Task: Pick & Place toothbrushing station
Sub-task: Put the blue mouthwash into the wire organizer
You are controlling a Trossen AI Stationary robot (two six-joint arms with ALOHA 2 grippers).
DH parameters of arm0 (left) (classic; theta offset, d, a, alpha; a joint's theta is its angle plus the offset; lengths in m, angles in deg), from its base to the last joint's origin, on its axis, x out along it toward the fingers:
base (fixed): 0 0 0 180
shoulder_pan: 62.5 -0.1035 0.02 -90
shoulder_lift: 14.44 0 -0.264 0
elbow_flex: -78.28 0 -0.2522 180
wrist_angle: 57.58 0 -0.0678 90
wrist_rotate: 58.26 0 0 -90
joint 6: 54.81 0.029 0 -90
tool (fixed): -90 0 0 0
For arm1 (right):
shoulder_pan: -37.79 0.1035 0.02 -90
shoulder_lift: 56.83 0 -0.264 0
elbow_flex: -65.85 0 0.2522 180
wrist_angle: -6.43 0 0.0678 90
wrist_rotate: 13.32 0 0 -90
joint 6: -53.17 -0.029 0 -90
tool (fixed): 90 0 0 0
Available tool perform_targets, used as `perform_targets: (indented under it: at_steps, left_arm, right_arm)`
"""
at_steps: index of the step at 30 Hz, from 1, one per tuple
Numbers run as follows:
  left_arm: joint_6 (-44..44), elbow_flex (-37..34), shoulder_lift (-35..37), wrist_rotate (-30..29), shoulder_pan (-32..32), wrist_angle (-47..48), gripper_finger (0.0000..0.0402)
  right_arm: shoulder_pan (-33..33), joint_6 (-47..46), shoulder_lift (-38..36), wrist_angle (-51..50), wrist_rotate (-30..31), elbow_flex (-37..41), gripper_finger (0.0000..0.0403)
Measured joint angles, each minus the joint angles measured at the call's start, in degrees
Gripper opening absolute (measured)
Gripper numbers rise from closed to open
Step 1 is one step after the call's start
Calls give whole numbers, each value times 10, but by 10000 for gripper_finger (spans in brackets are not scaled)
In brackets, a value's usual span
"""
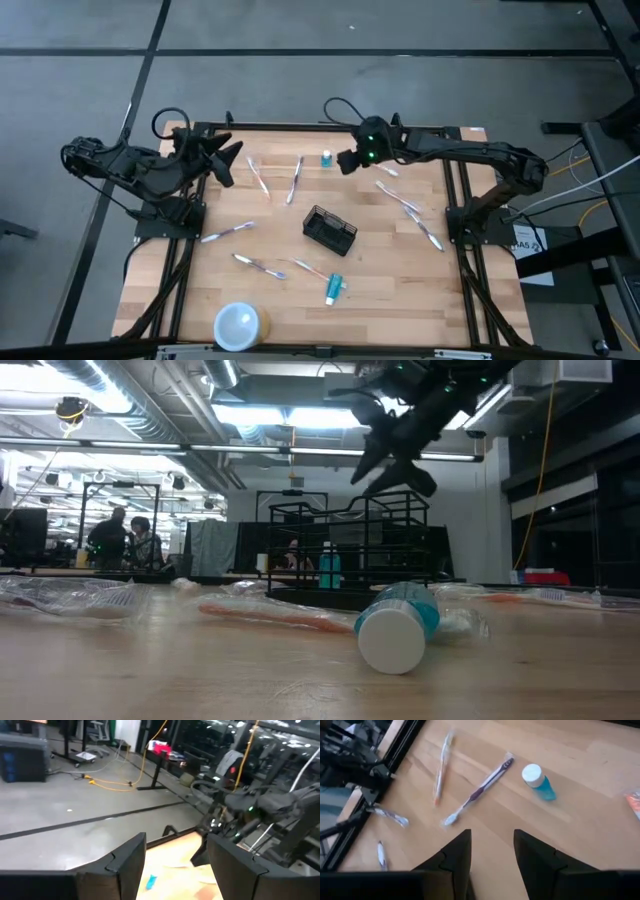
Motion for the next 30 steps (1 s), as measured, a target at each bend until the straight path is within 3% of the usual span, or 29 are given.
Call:
perform_targets:
  at_steps: [13, 18, 23, 30]
  left_arm:
    - [-160, 0, -2, 37, 0, 211, 207]
    - [-184, 0, -2, 45, 1, 231, 207]
    - [-172, 0, -2, 65, 1, 231, 207]
    - [-161, 0, -2, 78, 8, 230, 207]
  right_arm:
    - [21, 51, 197, -270, 39, -298, 151]
    - [5, 40, 282, -353, 25, -379, 151]
    - [-5, 55, 329, -410, 32, -432, 151]
    - [-5, 64, 332, -407, 41, -467, 151]
